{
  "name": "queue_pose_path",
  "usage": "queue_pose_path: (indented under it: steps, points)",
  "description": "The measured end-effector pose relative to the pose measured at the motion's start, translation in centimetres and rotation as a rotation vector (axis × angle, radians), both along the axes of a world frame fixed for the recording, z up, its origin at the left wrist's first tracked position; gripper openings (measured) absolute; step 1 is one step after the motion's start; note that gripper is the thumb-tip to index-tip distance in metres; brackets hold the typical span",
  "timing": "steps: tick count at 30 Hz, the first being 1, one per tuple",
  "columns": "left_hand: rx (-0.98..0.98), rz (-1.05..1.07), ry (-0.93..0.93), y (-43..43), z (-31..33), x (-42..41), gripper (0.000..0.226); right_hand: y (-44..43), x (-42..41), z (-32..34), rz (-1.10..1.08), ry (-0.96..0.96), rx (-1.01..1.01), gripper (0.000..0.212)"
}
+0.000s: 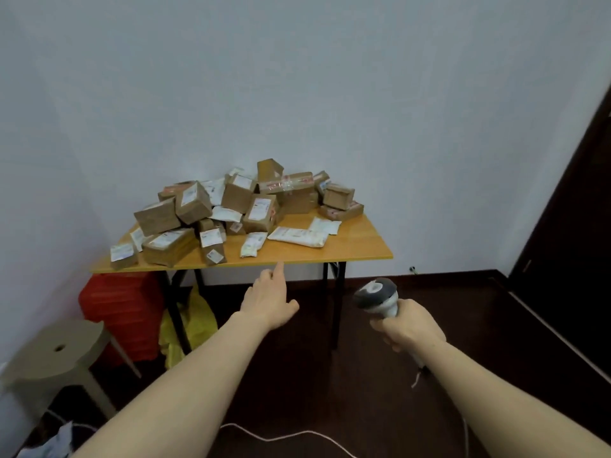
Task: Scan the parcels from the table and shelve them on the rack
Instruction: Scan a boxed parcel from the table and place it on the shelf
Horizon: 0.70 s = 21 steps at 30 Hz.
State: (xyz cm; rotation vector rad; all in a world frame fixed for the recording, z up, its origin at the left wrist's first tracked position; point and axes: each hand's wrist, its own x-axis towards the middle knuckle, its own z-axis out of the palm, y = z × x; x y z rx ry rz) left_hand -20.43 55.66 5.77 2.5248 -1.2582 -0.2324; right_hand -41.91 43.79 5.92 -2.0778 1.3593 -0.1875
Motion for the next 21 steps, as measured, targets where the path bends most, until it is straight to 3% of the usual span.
queue_pose_path:
  steps: [5,11,21]
  points:
    - [0.004,0.036,0.066,-10.4,-0.6,4.2,0.091,-10.9,5.6,-1.0,0.012,-0.176,0.055,0.017]
    - [0.013,0.071,0.054,-20.9,1.0,9.6,0.091,-23.2,12.9,0.2,0.094,-0.244,0.074,0.015]
    - [0.012,0.164,0.083,-32.8,-0.1,20.7,0.092,-36.4,25.1,0.3,0.033,-0.426,0.235,0.015]
